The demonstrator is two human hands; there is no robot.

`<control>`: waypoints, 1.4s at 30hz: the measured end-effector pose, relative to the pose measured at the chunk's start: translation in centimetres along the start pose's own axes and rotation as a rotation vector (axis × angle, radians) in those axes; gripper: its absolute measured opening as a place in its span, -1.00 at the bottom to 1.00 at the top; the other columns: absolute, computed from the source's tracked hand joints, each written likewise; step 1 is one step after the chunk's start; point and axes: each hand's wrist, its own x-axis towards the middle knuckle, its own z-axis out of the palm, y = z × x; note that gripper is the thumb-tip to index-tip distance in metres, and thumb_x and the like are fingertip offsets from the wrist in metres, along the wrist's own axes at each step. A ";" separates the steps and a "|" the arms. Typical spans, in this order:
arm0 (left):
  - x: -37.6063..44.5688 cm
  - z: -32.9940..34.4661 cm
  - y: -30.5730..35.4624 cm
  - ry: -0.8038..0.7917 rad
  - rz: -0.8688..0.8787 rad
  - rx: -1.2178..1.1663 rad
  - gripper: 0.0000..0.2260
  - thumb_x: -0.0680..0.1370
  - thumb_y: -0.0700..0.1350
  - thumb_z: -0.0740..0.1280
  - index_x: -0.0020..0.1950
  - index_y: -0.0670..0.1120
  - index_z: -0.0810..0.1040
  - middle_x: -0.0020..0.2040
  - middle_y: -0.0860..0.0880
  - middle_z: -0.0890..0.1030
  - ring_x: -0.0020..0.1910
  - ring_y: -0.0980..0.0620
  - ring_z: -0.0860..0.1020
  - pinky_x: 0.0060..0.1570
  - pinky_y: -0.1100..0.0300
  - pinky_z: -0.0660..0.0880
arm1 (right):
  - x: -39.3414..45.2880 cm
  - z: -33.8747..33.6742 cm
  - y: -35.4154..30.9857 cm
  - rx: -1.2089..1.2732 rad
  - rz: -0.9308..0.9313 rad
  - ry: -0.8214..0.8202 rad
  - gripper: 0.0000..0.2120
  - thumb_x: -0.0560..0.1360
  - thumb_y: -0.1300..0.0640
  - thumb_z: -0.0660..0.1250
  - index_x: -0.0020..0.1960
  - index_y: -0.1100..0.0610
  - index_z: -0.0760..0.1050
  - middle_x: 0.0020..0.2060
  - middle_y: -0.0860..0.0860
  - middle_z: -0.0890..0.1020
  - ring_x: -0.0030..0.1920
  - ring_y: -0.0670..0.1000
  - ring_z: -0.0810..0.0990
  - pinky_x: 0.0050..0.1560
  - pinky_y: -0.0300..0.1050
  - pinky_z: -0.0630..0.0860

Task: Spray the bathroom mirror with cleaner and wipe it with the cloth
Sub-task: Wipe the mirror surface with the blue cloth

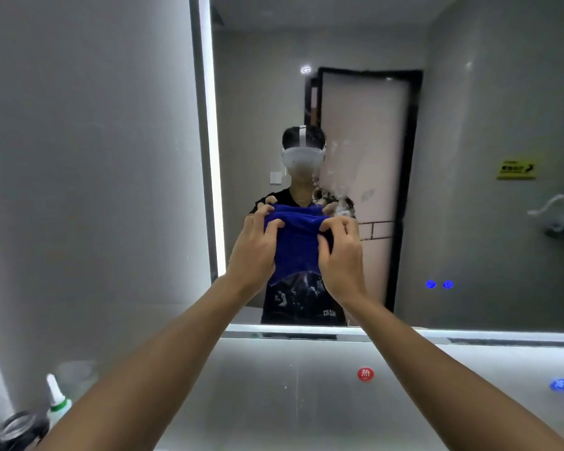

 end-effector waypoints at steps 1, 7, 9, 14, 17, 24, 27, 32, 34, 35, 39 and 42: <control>0.4 0.2 0.1 -0.001 -0.023 0.088 -0.46 0.43 -0.16 0.53 0.35 -0.17 0.42 0.46 -0.18 0.30 0.36 -0.16 0.36 0.24 -0.03 0.53 | -0.1 0.2 0.1 -0.017 -0.002 -0.013 -0.88 0.57 0.31 0.30 0.08 0.16 0.50 0.11 0.02 0.48 0.02 -0.12 0.48 0.02 -0.40 0.50; -0.2 2.2 0.8 0.169 -0.217 0.302 -0.48 0.35 -0.09 0.55 0.24 -0.12 0.47 0.38 -0.13 0.29 0.30 -0.14 0.29 0.19 -0.12 0.34 | -1.2 1.1 1.1 -0.105 -0.050 -0.088 -0.90 0.58 0.26 0.31 0.08 0.18 0.54 0.02 0.08 0.57 -0.04 -0.05 0.54 -0.05 -0.17 0.63; 0.1 2.6 1.8 0.216 -0.262 0.301 -0.61 0.46 -0.01 0.43 0.22 -0.11 0.47 0.39 -0.12 0.30 0.32 -0.14 0.27 0.22 -0.12 0.29 | -1.9 1.7 1.1 -0.121 -0.048 -0.136 -0.88 0.57 0.22 0.34 0.10 0.16 0.54 0.02 0.06 0.58 -0.04 -0.04 0.55 -0.02 -0.14 0.62; 1.1 1.8 0.4 0.260 -0.298 0.274 -0.77 0.54 0.03 0.35 0.13 -0.05 0.54 0.32 -0.11 0.37 0.26 -0.11 0.28 0.21 -0.07 0.25 | -3.2 2.0 0.7 -0.092 -0.096 -0.204 -0.87 0.53 0.20 0.38 0.08 0.14 0.52 -0.04 0.04 0.61 -0.08 -0.05 0.55 -0.05 -0.17 0.60; 1.6 0.7 -0.3 0.258 -0.300 0.200 -0.84 0.58 -0.06 0.33 0.12 -0.06 0.60 0.11 -0.12 0.51 0.05 -0.10 0.47 0.06 -0.02 0.47 | -3.2 1.5 1.2 -0.043 -0.018 -0.265 -0.87 0.54 0.19 0.36 0.09 0.12 0.51 -0.05 0.01 0.61 -0.08 -0.07 0.56 -0.06 -0.14 0.62; 2.0 -0.5 0.3 0.149 -0.326 0.026 -0.76 0.66 -0.02 0.19 0.21 -0.02 0.59 0.02 -0.04 0.69 -0.06 -0.07 0.64 0.00 0.05 0.57 | -2.2 1.9 0.7 0.043 0.009 -0.287 -0.79 0.61 0.23 0.26 0.23 0.17 0.50 0.05 0.09 0.66 0.03 -0.03 0.63 0.04 -0.15 0.63; 2.7 -1.5 -0.4 0.042 -0.275 0.097 -0.79 0.65 -0.06 0.20 0.20 0.02 0.59 0.02 -0.02 0.69 -0.05 -0.07 0.62 0.00 0.05 0.55 | -2.3 2.9 -0.1 -0.011 -0.158 -0.248 -0.78 0.58 0.32 0.25 0.19 0.26 0.55 0.07 0.14 0.65 0.10 0.05 0.61 0.12 -0.08 0.61; 3.3 -3.7 -2.2 -0.104 -0.238 0.048 -0.78 0.65 -0.13 0.17 0.09 0.06 0.60 -0.02 0.08 0.64 -0.12 0.02 0.56 -0.15 0.20 0.42 | -1.4 5.7 -0.4 -0.236 -0.342 -0.240 -0.76 0.47 0.32 0.39 0.13 0.23 0.61 0.16 0.17 0.62 0.20 0.15 0.56 0.20 0.03 0.56; 3.4 -4.3 -2.7 -0.073 -0.210 0.060 -0.81 0.65 -0.15 0.18 0.06 0.02 0.59 -0.05 0.16 0.56 -0.16 0.05 0.53 -0.22 0.25 0.36 | -1.0 7.0 -1.0 -0.323 -0.310 -0.188 -0.72 0.45 0.23 0.41 0.16 0.15 0.60 0.14 0.12 0.62 0.15 0.13 0.54 0.11 0.04 0.55; 3.4 -4.5 -2.9 -0.048 -0.202 0.049 -0.83 0.65 -0.17 0.20 0.05 -0.01 0.58 -0.04 0.18 0.52 -0.17 0.08 0.51 -0.26 0.29 0.34 | -0.8 7.5 -1.3 -0.363 -0.288 -0.173 -0.66 0.46 0.16 0.41 0.23 0.09 0.56 0.13 0.10 0.60 0.13 0.11 0.52 0.09 0.04 0.52; 3.0 -4.0 -3.7 0.105 -0.247 -0.035 -0.87 0.63 -0.19 0.24 0.07 -0.02 0.56 -0.04 0.12 0.58 -0.19 0.12 0.51 -0.22 0.37 0.39 | 0.1 9.2 -0.7 -0.495 -0.359 -0.130 -0.55 0.50 0.09 0.41 0.37 0.00 0.44 0.10 0.09 0.54 0.08 0.11 0.48 0.07 0.05 0.47; 2.1 -2.8 -3.7 0.215 -0.245 -0.130 -0.86 0.60 -0.23 0.28 0.11 -0.07 0.56 -0.02 0.00 0.60 -0.16 0.10 0.55 -0.11 0.34 0.48 | 0.4 9.5 1.3 -0.606 -0.532 -0.119 -0.56 0.56 0.14 0.33 0.43 0.06 0.41 0.19 0.14 0.53 0.15 0.13 0.48 0.15 0.06 0.43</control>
